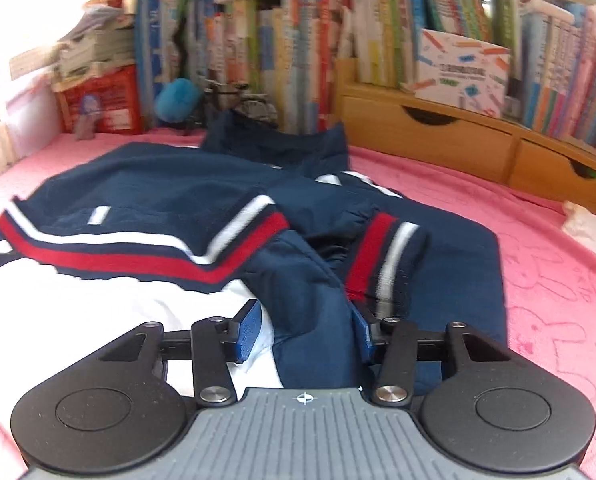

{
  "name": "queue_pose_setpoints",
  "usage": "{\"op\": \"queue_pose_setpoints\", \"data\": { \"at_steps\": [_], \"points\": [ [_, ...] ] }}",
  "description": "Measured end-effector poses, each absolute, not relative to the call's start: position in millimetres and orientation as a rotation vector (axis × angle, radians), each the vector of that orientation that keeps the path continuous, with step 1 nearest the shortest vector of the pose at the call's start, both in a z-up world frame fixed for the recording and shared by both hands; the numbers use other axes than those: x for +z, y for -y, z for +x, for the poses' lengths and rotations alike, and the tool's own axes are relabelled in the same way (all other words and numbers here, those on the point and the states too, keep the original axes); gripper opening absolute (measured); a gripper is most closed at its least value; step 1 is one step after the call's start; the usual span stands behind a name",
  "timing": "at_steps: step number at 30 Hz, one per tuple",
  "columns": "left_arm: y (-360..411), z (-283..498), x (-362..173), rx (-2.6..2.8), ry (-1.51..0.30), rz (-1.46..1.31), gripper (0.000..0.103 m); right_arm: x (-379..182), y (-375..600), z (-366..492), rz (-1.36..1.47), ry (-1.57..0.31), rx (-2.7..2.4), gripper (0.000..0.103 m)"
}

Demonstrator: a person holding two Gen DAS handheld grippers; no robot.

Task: Fold clothes

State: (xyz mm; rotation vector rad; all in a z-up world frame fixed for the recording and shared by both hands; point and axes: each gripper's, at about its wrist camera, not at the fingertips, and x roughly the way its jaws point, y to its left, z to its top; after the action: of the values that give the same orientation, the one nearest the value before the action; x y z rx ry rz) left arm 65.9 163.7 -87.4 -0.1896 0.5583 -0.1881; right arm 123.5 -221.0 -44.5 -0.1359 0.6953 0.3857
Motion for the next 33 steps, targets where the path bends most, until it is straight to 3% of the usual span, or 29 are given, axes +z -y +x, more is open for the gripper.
{"op": "queue_pose_setpoints", "data": {
  "at_steps": [2,3,4,5,6,13,16,19,20,21,22,24,25,26,27,28,33],
  "points": [
    [-173,67,-89,-0.181,-0.558,-0.281,0.082,-49,214,130,-0.157,-0.705,0.398,0.075],
    [-175,70,-91,-0.15,-0.585,-0.297,0.053,-52,209,134,-0.159,-0.714,0.38,0.073],
    [-176,71,-90,-0.11,-0.599,-0.294,0.039,-55,204,137,-0.162,-0.723,0.363,0.069],
    [-179,68,-86,-0.095,-0.599,-0.306,0.02,-52,201,134,-0.159,-0.713,0.352,0.039],
    [-184,64,-78,-0.115,-0.589,-0.355,0.014,-43,199,126,-0.15,-0.685,0.348,0.012],
    [-171,73,11,-0.281,-0.353,-0.342,0.014,45,217,53,-0.088,-0.382,0.313,0.01],
    [-150,114,38,-0.288,-0.282,-0.256,0.015,69,238,53,-0.032,-0.299,0.238,0.01],
    [-126,173,39,-0.226,-0.287,-0.145,0.038,66,257,86,0.021,-0.291,0.167,0.012],
    [-119,194,31,-0.163,-0.364,-0.113,0.056,58,263,97,0.029,-0.321,0.145,0.018],
    [-112,213,20,-0.087,-0.459,-0.084,0.056,47,267,105,0.023,-0.374,0.121,0.031],
    [-108,226,11,-0.024,-0.536,-0.057,0.053,35,272,112,0.017,-0.426,0.096,0.035],
    [-117,217,-1,0.009,-0.557,-0.055,0.053,12,281,128,0.006,-0.531,0.045,0.034],
    [-126,204,-4,-0.006,-0.537,-0.067,0.062,1,285,135,0.0,-0.584,0.02,0.035],
    [-136,188,-7,-0.03,-0.508,-0.077,0.078,-7,291,131,-0.006,-0.602,0.024,0.047],
    [-145,170,-10,-0.047,-0.483,-0.08,0.083,-12,299,116,-0.012,-0.586,0.056,0.065],
    [-152,156,-14,-0.067,-0.475,-0.088,0.083,-15,309,100,-0.011,-0.575,0.083,0.069],
    [-179,100,-34,-0.172,-0.51,-0.169,0.091,-26,329,41,0.046,-0.595,0.155,0.073]
  ]
}}
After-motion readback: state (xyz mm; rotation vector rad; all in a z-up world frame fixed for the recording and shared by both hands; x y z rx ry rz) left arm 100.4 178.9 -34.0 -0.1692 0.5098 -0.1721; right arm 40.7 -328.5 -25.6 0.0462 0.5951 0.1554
